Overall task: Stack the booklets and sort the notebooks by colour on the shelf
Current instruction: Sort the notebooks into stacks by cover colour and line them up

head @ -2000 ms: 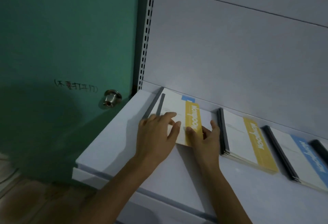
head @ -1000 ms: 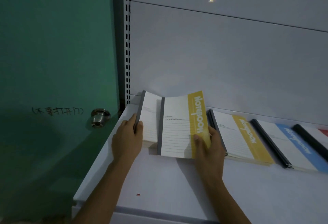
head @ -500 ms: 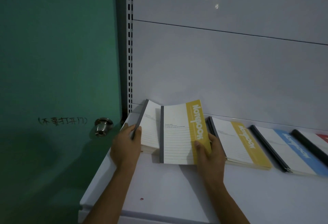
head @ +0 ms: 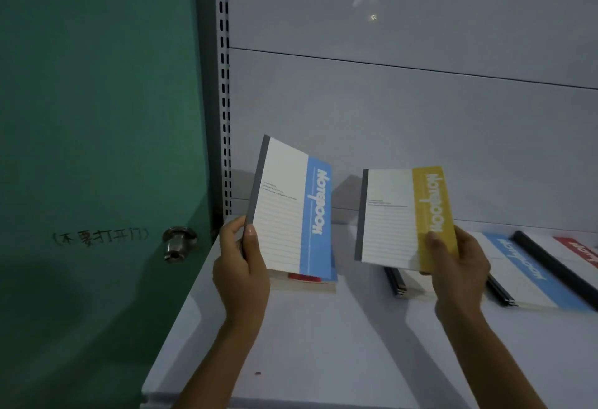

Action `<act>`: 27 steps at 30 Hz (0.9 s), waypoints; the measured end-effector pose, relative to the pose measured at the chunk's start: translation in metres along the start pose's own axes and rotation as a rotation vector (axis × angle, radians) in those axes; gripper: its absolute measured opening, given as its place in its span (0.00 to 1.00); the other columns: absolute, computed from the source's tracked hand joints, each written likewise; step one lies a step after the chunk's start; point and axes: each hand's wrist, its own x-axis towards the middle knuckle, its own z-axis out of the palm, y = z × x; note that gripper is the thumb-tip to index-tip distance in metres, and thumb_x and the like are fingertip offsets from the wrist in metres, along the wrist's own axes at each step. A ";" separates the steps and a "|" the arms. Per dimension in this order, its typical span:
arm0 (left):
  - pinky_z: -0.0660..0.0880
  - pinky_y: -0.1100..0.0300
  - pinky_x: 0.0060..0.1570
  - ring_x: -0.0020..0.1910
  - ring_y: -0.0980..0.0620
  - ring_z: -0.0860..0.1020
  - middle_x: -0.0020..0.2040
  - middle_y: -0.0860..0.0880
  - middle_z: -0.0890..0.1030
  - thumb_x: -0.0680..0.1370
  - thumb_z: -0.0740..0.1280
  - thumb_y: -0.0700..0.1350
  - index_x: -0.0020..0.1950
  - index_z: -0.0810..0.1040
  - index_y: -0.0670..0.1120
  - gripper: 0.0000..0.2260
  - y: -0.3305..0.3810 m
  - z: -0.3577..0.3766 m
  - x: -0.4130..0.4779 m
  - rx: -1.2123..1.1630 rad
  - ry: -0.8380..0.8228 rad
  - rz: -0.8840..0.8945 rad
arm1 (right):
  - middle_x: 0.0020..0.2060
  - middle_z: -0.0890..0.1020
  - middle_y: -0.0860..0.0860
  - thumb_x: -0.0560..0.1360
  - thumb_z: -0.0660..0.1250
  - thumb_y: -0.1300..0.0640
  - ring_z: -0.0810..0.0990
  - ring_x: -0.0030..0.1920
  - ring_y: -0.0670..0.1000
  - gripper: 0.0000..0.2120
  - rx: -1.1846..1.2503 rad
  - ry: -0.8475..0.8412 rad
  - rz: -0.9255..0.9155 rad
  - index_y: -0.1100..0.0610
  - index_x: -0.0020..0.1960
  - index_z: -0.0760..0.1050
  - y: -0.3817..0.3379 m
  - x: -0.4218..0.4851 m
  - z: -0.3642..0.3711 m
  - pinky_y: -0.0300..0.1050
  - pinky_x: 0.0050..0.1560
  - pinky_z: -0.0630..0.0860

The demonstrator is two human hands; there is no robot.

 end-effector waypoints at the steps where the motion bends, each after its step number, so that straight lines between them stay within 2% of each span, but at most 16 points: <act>1: 0.77 0.66 0.33 0.38 0.65 0.79 0.38 0.66 0.79 0.82 0.57 0.49 0.57 0.71 0.51 0.07 0.006 0.008 -0.002 -0.044 0.002 -0.016 | 0.50 0.80 0.52 0.74 0.68 0.60 0.80 0.44 0.48 0.13 -0.020 0.016 0.012 0.51 0.57 0.74 -0.002 0.011 -0.005 0.41 0.31 0.76; 3: 0.74 0.72 0.30 0.39 0.68 0.79 0.38 0.67 0.80 0.82 0.57 0.46 0.55 0.71 0.50 0.05 0.017 0.029 -0.013 -0.133 -0.015 -0.079 | 0.50 0.80 0.51 0.74 0.68 0.58 0.80 0.44 0.48 0.15 -0.093 0.035 0.032 0.51 0.61 0.75 -0.002 0.029 -0.015 0.39 0.29 0.74; 5: 0.73 0.73 0.29 0.39 0.68 0.79 0.37 0.65 0.79 0.82 0.58 0.45 0.55 0.71 0.50 0.04 0.022 0.045 -0.030 -0.180 -0.036 -0.135 | 0.51 0.79 0.52 0.74 0.68 0.57 0.79 0.42 0.47 0.17 -0.209 0.012 0.041 0.53 0.63 0.74 0.002 0.042 -0.024 0.38 0.29 0.73; 9: 0.75 0.70 0.33 0.42 0.64 0.80 0.44 0.60 0.79 0.81 0.58 0.44 0.53 0.71 0.54 0.06 0.020 0.056 -0.051 -0.245 -0.114 -0.178 | 0.53 0.81 0.55 0.76 0.67 0.54 0.80 0.50 0.57 0.16 -0.673 -0.138 -0.103 0.55 0.63 0.75 0.027 0.044 -0.043 0.46 0.45 0.74; 11: 0.77 0.66 0.35 0.42 0.60 0.80 0.45 0.57 0.80 0.81 0.58 0.44 0.51 0.71 0.58 0.08 0.017 0.056 -0.050 -0.257 -0.142 -0.194 | 0.51 0.83 0.55 0.74 0.66 0.51 0.79 0.47 0.56 0.12 -0.767 -0.177 -0.126 0.53 0.56 0.77 0.039 0.037 -0.048 0.44 0.41 0.70; 13: 0.77 0.59 0.35 0.43 0.53 0.81 0.46 0.48 0.81 0.82 0.58 0.45 0.50 0.71 0.59 0.08 0.017 0.056 -0.049 -0.268 -0.170 -0.249 | 0.45 0.82 0.54 0.72 0.63 0.48 0.77 0.43 0.53 0.11 -0.798 -0.157 -0.135 0.53 0.49 0.78 0.046 0.032 -0.049 0.44 0.37 0.69; 14: 0.76 0.56 0.34 0.43 0.49 0.80 0.47 0.45 0.81 0.82 0.58 0.46 0.49 0.72 0.59 0.07 0.016 0.056 -0.049 -0.275 -0.176 -0.279 | 0.49 0.82 0.54 0.72 0.64 0.49 0.77 0.47 0.53 0.12 -0.812 -0.130 -0.157 0.53 0.51 0.78 0.049 0.031 -0.050 0.46 0.42 0.71; 16: 0.75 0.53 0.34 0.42 0.47 0.79 0.47 0.43 0.81 0.82 0.58 0.46 0.49 0.72 0.58 0.07 0.017 0.058 -0.049 -0.283 -0.189 -0.317 | 0.58 0.77 0.54 0.74 0.68 0.51 0.74 0.58 0.55 0.16 -0.835 -0.096 -0.166 0.55 0.60 0.77 0.051 0.032 -0.052 0.47 0.54 0.69; 20: 0.73 0.67 0.25 0.37 0.62 0.79 0.43 0.51 0.80 0.82 0.58 0.45 0.48 0.72 0.57 0.07 0.018 0.058 -0.051 -0.312 -0.235 -0.345 | 0.56 0.78 0.52 0.75 0.67 0.50 0.76 0.57 0.52 0.15 -0.791 -0.102 -0.028 0.55 0.58 0.78 0.053 0.033 -0.056 0.45 0.55 0.68; 27: 0.72 0.69 0.23 0.35 0.63 0.79 0.38 0.61 0.81 0.82 0.58 0.44 0.49 0.71 0.56 0.07 0.029 0.064 -0.058 -0.288 -0.272 -0.275 | 0.53 0.80 0.51 0.75 0.66 0.53 0.75 0.50 0.46 0.10 -0.682 -0.067 0.028 0.54 0.54 0.79 0.056 0.038 -0.058 0.42 0.51 0.68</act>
